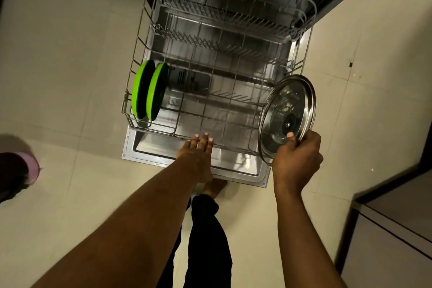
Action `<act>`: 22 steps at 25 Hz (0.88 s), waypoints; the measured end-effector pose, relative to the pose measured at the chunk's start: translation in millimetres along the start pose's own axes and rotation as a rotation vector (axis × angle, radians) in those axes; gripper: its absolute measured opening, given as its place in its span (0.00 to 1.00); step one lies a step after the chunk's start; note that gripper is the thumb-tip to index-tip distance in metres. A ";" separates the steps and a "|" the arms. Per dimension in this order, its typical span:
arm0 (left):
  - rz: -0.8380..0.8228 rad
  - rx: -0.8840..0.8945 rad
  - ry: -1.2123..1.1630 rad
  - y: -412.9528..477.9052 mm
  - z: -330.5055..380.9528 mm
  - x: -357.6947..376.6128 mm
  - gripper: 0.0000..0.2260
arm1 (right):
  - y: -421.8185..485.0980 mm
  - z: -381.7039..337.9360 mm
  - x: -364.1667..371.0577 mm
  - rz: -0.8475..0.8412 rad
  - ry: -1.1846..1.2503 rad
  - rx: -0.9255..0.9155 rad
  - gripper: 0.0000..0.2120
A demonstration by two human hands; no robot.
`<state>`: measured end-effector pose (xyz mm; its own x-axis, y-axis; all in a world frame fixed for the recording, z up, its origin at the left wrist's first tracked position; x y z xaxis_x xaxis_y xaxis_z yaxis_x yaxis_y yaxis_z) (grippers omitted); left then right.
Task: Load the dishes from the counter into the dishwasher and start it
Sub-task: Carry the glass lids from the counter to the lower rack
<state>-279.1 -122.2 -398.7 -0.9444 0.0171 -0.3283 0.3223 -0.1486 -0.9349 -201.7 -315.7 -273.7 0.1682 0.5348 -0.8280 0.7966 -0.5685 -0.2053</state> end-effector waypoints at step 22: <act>-0.034 -0.002 -0.004 0.1 2.0 -4.2 0.44 | -4.5 12.7 10.9 -0.014 0.051 -0.065 0.11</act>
<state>-275.2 -124.3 -397.1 -0.9551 0.0182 -0.2959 0.2902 -0.1456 -0.9458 -210.8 -315.2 -288.4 0.1846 0.5746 -0.7973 0.8349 -0.5198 -0.1812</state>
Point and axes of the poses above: each hand's wrist, its own y-axis towards the middle knuckle, its own x-axis out of the palm, z = x × y, the point moved 6 cm from there along y, towards the middle knuckle, and after that the axes turned 1 degree about x, right-handed, at the moved point
